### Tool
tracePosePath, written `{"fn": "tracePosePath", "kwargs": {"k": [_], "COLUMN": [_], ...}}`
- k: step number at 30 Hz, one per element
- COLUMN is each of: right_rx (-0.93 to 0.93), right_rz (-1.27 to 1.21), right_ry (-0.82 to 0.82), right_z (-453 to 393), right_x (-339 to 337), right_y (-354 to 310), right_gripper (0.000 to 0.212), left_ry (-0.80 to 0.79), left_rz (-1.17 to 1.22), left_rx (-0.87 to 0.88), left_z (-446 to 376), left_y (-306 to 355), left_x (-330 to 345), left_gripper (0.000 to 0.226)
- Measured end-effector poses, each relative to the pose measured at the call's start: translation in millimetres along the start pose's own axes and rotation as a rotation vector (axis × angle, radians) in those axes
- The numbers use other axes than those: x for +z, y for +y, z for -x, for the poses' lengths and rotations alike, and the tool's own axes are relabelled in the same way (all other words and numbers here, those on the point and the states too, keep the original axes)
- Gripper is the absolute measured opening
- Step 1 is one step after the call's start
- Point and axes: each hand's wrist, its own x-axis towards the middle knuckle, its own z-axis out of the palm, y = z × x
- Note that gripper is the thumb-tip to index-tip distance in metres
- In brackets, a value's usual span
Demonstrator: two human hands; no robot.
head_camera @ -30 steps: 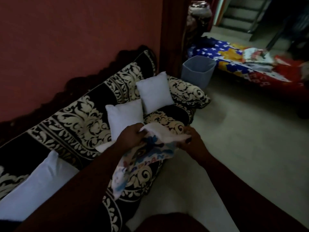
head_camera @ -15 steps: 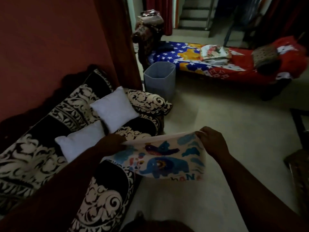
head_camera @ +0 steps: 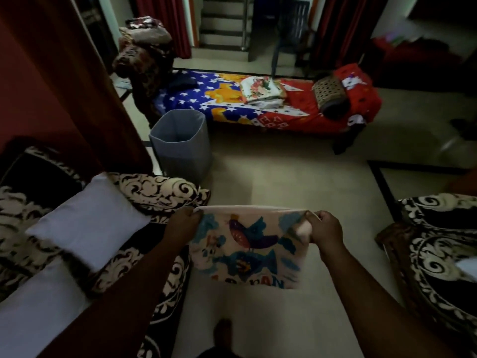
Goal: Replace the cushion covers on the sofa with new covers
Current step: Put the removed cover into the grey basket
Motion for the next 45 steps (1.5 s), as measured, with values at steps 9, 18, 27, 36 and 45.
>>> {"fn": "tracePosePath", "kwargs": {"k": [9,18,27,36,45], "right_rx": [0.117,-0.054,-0.245,-0.654,-0.586], "right_rz": [-0.051,-0.202,-0.247,0.322,0.794], "right_ry": [-0.034,-0.29,-0.73,-0.436,-0.581], "right_z": [-98,-171,-259,-398,-498], "right_x": [8,72,101,132,220], "right_y": [-44,-81,-156,-233,-310], "right_gripper": [0.025,0.022,0.027,0.05,0.008], "left_ry": [-0.237,-0.284,-0.217,-0.134,-0.041], "left_rz": [-0.129,0.545,0.649,0.066,-0.035], "left_rx": [-0.047,-0.128,0.016,0.221,0.388], "left_z": [-134,-178,-248,-407,-553], "left_y": [73,169,238,228,205], "left_x": [9,89,107,55,-20], "left_gripper": [0.032,0.021,0.022,0.019,0.028]}}
